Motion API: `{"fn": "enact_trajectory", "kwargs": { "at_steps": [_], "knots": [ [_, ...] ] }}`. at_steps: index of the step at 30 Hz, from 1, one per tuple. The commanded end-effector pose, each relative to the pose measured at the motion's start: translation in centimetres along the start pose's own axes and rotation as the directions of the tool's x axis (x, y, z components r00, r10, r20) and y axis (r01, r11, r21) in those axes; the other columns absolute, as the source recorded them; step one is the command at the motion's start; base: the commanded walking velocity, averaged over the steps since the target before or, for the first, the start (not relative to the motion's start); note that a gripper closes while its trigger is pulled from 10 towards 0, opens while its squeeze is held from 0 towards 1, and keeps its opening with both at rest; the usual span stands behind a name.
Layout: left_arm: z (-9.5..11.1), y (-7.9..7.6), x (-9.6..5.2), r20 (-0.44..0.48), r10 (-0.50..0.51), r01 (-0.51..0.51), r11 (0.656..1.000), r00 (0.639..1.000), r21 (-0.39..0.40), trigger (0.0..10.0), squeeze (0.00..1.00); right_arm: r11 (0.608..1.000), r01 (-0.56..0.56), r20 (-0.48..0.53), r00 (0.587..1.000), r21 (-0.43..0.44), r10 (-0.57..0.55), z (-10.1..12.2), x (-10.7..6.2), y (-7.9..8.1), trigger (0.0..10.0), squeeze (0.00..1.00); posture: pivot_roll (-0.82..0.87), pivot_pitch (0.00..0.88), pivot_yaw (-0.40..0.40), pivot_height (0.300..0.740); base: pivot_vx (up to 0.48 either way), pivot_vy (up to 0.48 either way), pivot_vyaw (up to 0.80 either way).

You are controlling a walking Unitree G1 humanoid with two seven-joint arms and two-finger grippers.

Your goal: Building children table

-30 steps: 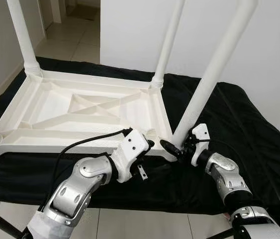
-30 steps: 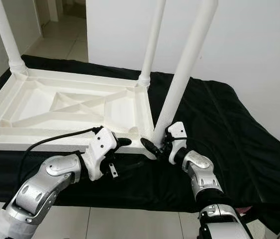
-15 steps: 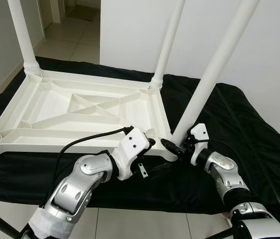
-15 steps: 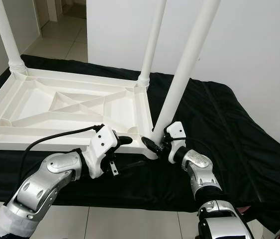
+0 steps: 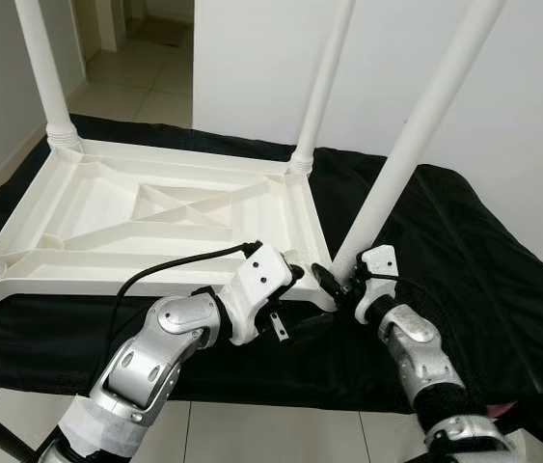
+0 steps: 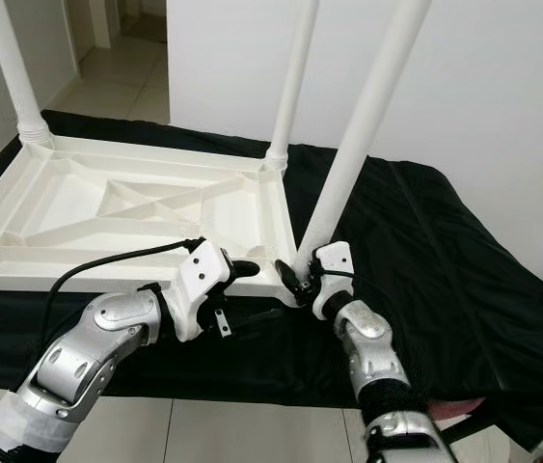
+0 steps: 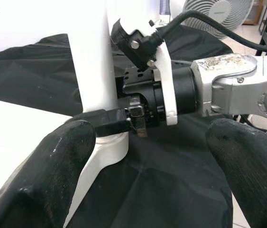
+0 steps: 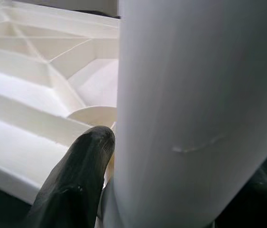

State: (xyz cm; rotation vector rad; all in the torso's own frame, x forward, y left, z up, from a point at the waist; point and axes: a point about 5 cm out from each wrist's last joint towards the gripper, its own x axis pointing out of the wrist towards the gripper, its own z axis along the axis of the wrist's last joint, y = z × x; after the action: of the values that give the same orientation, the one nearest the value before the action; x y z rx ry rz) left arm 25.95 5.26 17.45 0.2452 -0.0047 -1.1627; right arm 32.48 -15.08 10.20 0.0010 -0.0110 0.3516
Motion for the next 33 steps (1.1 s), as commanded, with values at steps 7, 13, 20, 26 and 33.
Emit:
{"fn": "enact_trajectory", "kwargs": {
  "at_steps": [7,13,20,26,33],
  "knots": [
    [-0.2,-0.2,0.3,-0.015,-0.033,0.033,0.999,0.999,0.011,10.0,0.00,0.943,0.326,-0.089,0.943,0.069,-0.320,-1.0,-1.1,1.3,10.0,0.00,0.01,0.000,-0.121,0.740,0.000,0.000,0.00],
    [-0.2,-0.3,0.3,-0.013,-0.032,0.032,0.999,0.999,0.012,10.0,0.00,0.909,0.410,-0.088,0.911,0.072,-0.404,-0.2,-1.3,3.0,10.0,0.00,0.01,0.000,-0.119,0.740,0.000,0.000,0.00],
    [-0.1,-0.1,0.4,-0.011,-0.026,0.026,1.000,1.000,0.015,10.0,0.00,0.930,0.349,-0.043,0.937,0.116,-0.346,0.6,-1.2,3.5,10.0,1.00,0.01,0.000,-0.110,0.740,0.000,0.000,0.00],
    [0.1,0.1,0.5,-0.002,-0.018,0.018,1.000,1.000,0.018,10.0,0.00,0.950,0.296,-0.006,0.955,0.099,-0.297,1.5,-1.7,2.3,10.0,1.00,0.00,0.000,-0.112,0.740,0.000,0.000,0.00],
    [0.1,0.1,0.5,-0.001,-0.022,0.022,1.000,1.000,0.023,10.0,0.00,0.976,0.213,-0.015,0.977,0.048,-0.212,1.4,-1.9,0.9,10.0,0.00,0.00,0.000,-0.107,0.740,0.000,0.000,0.00]
  ]
}}
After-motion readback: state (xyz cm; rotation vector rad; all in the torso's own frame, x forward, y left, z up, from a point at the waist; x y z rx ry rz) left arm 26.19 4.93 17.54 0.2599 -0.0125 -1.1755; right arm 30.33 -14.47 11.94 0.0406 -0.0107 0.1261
